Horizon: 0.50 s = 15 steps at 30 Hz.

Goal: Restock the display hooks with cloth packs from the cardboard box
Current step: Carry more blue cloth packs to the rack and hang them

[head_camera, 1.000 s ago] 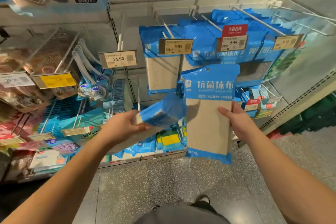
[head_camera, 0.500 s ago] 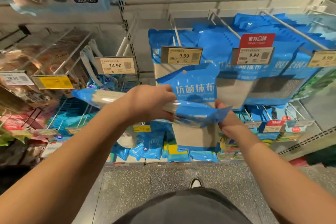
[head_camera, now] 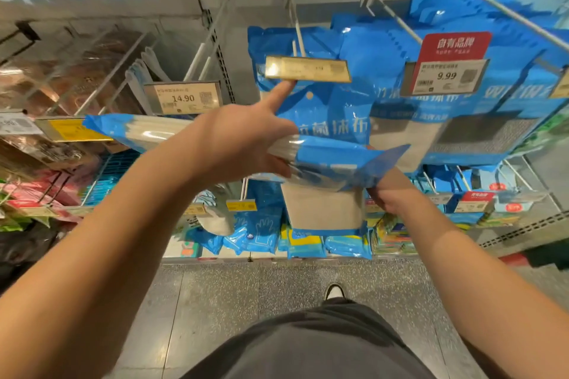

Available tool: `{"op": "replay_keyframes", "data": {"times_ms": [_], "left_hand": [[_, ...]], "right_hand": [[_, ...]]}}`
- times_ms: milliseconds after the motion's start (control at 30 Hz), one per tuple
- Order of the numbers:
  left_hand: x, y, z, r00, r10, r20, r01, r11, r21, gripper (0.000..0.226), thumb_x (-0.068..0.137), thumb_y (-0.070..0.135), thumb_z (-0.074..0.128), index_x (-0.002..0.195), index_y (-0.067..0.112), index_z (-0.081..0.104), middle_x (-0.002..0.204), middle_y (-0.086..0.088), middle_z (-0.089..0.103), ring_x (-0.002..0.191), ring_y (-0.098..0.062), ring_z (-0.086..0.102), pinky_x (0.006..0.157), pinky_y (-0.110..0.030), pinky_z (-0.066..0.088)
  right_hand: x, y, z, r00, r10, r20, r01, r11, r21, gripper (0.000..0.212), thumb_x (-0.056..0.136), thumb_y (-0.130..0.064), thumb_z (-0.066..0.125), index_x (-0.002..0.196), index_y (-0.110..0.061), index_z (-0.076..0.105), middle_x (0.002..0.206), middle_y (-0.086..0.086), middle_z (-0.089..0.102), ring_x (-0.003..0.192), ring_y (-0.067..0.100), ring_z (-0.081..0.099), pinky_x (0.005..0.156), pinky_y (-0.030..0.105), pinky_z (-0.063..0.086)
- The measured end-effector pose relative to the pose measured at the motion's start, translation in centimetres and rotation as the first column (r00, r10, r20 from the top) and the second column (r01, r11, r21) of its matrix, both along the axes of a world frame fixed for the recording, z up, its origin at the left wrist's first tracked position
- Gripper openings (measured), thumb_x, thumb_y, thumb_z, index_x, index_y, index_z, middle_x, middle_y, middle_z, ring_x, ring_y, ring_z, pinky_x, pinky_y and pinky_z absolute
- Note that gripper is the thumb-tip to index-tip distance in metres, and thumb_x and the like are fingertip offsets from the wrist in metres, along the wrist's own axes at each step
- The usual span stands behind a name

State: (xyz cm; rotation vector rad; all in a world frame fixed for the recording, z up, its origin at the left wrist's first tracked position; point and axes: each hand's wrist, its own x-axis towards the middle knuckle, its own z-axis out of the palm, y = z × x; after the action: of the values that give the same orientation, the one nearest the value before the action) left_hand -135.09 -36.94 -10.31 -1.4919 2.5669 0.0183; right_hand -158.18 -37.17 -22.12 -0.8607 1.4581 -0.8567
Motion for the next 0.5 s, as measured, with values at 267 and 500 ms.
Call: {"op": "replay_keyframes", "data": {"times_ms": [267, 500], "left_hand": [[0.8, -0.8, 1.4, 1.0, 0.024, -0.015, -0.024, 1.0, -0.003, 0.037, 0.081, 0.063, 0.067, 0.098, 0.031, 0.058, 0.164, 0.018, -0.023, 0.078, -0.029, 0.063, 0.068, -0.031, 0.038], [1.4, -1.2, 1.8, 1.0, 0.016, -0.018, -0.016, 1.0, -0.001, 0.038, 0.08, 0.062, 0.069, 0.096, 0.029, 0.06, 0.164, 0.018, -0.023, 0.075, -0.03, 0.062, 0.074, -0.036, 0.048]], "right_hand": [[0.9, -0.2, 1.1, 0.998, 0.035, -0.054, -0.037, 0.999, -0.028, 0.041, 0.103, 0.005, 0.029, 0.069, -0.014, 0.04, 0.03, -0.013, 0.048, 0.03, -0.004, 0.048, 0.041, 0.01, 0.041], [1.5, -0.3, 2.0, 0.998, 0.062, 0.022, -0.06, 0.995, -0.076, 0.04, 0.103, 0.005, 0.03, 0.073, -0.018, 0.044, 0.039, -0.014, 0.055, 0.052, 0.002, 0.06, 0.051, 0.008, 0.044]]}}
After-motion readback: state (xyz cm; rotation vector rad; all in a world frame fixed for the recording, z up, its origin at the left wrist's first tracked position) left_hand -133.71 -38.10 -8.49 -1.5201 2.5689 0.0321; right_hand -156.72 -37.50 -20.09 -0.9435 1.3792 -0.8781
